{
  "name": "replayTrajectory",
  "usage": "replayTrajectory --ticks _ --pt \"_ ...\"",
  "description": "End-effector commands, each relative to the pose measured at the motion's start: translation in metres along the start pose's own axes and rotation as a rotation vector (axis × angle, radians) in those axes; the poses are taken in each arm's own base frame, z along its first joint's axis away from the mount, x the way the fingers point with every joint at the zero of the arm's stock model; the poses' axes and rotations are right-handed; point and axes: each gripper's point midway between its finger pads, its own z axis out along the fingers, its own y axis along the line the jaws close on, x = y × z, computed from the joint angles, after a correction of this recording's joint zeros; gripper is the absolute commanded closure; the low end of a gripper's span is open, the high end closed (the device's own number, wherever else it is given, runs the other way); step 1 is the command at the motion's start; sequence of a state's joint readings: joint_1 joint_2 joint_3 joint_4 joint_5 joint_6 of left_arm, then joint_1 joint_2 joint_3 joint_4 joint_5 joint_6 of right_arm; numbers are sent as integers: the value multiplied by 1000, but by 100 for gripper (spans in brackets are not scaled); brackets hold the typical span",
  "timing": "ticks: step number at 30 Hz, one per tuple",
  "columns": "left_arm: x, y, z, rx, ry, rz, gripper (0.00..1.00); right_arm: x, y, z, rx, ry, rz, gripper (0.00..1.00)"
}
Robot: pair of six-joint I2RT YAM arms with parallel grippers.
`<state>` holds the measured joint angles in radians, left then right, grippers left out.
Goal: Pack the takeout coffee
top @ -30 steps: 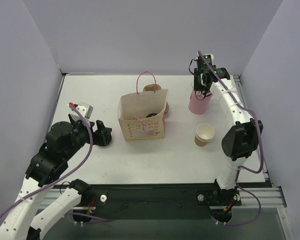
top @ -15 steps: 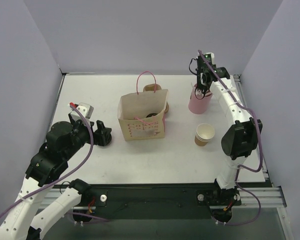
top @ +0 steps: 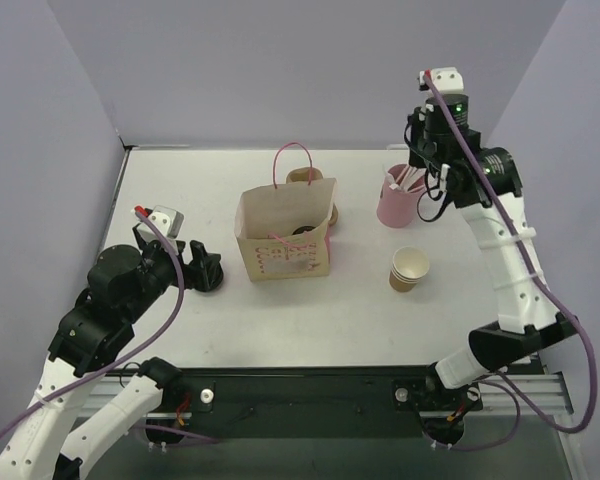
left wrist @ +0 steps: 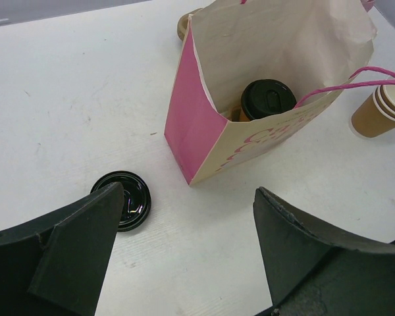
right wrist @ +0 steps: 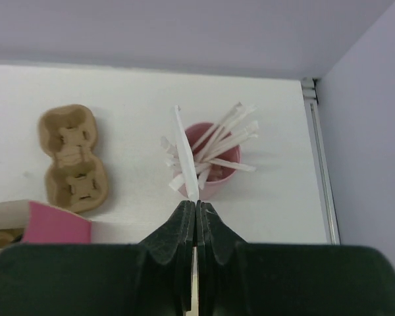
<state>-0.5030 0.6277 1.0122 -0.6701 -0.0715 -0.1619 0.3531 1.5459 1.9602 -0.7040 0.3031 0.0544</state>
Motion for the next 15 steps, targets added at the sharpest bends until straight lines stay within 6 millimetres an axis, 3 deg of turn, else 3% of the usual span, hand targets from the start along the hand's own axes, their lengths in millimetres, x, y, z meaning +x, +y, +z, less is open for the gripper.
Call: replayTrajectory --ticks 1,2,5,7,12,15 --pt "-22 -1 -1 2 -79 11 11 -47 8 -70 -121 -183 6 100" --pt "-24 -1 -1 4 -88 11 10 -53 24 -83 -200 -213 -5 100" --pt "-25 -4 1 17 -92 16 11 -68 47 -129 -344 -319 -34 100" --pt "-26 -4 2 18 -93 16 11 -70 60 -150 -419 -356 -53 100" --pt "-30 -5 5 17 -103 14 10 -56 118 -208 -741 -419 -147 100" --pt "-30 -7 7 25 -99 18 10 -37 134 -214 -812 -373 -183 100"
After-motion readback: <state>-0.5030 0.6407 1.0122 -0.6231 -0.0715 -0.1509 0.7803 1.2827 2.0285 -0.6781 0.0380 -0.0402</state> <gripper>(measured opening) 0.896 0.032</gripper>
